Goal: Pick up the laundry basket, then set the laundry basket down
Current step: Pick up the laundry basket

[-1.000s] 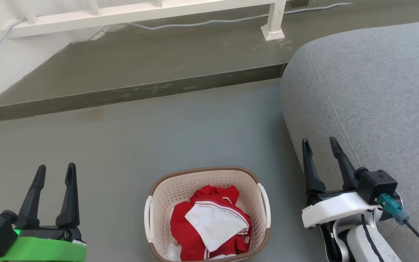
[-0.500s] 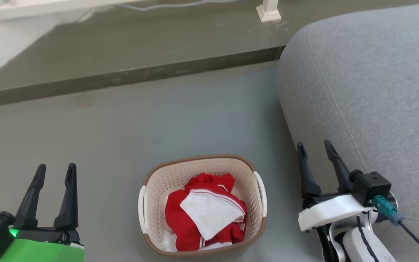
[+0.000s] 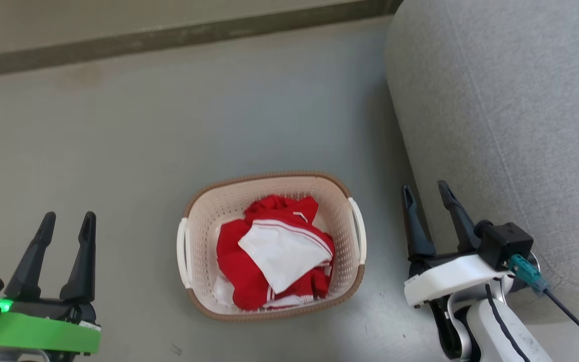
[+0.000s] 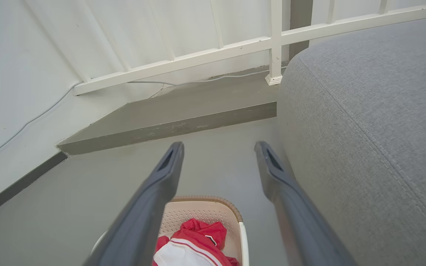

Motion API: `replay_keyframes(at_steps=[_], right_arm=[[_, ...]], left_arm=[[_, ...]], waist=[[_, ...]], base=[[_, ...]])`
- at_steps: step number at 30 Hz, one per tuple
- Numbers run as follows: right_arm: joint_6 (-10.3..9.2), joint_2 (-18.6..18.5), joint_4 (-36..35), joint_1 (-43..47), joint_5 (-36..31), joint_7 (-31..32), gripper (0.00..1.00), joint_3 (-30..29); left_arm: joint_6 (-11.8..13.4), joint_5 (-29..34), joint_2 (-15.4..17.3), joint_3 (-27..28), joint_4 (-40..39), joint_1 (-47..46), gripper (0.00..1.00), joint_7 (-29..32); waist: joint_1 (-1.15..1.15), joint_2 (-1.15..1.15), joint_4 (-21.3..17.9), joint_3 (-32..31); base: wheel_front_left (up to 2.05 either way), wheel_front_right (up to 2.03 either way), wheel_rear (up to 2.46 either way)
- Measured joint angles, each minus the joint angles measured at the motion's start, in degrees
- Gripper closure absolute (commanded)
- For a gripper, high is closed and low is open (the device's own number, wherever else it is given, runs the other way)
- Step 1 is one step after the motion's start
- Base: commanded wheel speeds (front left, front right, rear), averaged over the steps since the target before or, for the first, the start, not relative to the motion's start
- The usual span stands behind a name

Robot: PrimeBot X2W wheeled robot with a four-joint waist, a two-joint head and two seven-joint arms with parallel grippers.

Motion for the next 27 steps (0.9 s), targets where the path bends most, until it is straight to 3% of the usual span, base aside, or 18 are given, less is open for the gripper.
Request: replay_keyframes(at_steps=[12, 27], right_arm=[[0.00, -0.01, 1.55, -3.78, 4.04, 0.00, 0.00, -0.11], [0.00, -0.03, 9.28, -10.32, 5.42, 0.00, 0.00, 1.09]], left_arm=[[0.00, -3.26, 6.59, -6.16, 3.53, -6.22, 0.00, 0.01], [0.00, -6.41, 13.49, -17.95, 7.11, -15.28, 0.00, 0.01]], waist=[[0.00, 0.00, -0.37, 9.46], [0.01, 0.00, -0.49, 20.75]], base=[[0.00, 0.00, 0.00], [0.00, 0.00, 0.00]])
